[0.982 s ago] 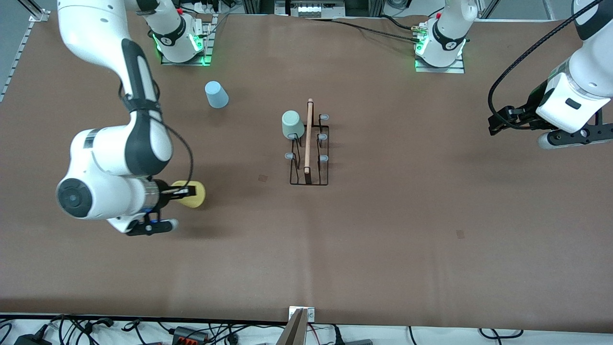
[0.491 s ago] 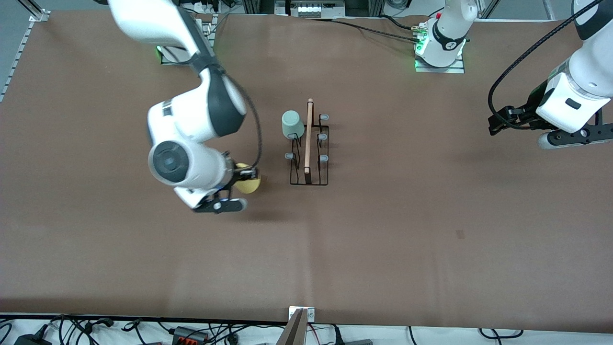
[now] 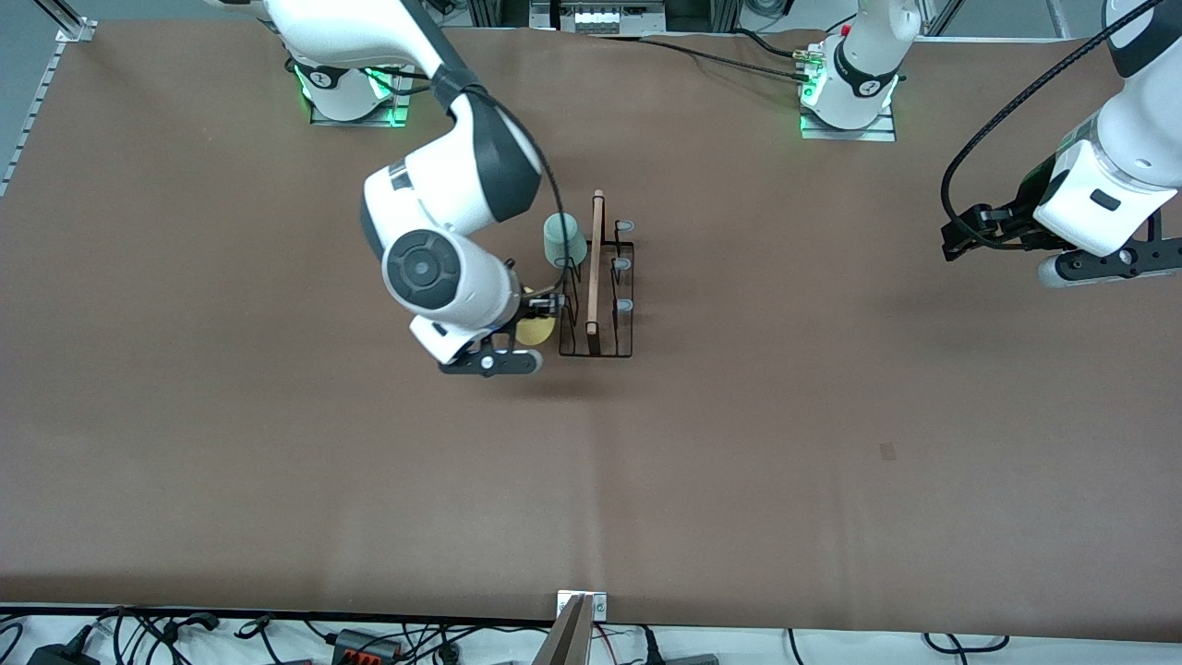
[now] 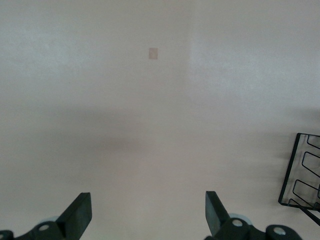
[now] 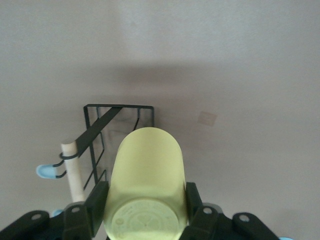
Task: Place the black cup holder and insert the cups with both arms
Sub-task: 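Hang the yellow cup on a rack peg and open the right gripper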
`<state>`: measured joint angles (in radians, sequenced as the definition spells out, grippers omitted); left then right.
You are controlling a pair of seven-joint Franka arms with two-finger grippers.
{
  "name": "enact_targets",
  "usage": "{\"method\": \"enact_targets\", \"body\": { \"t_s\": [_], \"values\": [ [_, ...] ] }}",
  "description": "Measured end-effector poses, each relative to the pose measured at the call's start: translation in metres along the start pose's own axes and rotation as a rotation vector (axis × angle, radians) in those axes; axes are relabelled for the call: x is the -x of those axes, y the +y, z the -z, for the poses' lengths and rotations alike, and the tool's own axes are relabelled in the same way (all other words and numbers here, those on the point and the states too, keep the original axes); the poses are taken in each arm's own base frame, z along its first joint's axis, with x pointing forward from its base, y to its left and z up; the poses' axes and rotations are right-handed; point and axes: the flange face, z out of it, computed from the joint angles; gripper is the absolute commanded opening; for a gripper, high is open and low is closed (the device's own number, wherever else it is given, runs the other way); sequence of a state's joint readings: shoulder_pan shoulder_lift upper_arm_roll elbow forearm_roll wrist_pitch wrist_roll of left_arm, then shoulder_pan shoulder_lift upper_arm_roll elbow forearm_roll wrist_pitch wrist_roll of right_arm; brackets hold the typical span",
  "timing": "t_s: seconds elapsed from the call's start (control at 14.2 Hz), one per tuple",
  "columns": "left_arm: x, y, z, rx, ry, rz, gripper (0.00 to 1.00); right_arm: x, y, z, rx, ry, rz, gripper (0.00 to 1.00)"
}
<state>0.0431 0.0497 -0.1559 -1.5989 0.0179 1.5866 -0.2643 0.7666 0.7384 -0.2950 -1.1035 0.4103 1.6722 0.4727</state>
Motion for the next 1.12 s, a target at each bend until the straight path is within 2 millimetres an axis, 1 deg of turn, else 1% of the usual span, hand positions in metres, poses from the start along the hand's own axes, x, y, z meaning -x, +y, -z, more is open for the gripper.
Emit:
{"method": "enact_targets", "body": {
  "t_s": [0.14,0.28,0.7,1.12],
  "values": [
    [0.0,0.0,0.0,0.0,0.0,0.0,1.0,0.004,-0.011,-0.006,-0.013,0.005,0.001,0.31],
    [0.0,0.0,0.0,0.0,0.0,0.0,1.0,0.005,-0.018,-0.013,-0.021,0.007,0.002,0.31],
    [0.0,0.0,0.0,0.0,0.0,0.0,1.0,0.002,-0.021,-0.038,-0.004,-0.017,0.002,0.31],
    [0.0,0.0,0.0,0.0,-0.001,0.0,1.0,0.003,-0.027,-0.064,0.021,-0.043,0.008,0.31]
  ]
}}
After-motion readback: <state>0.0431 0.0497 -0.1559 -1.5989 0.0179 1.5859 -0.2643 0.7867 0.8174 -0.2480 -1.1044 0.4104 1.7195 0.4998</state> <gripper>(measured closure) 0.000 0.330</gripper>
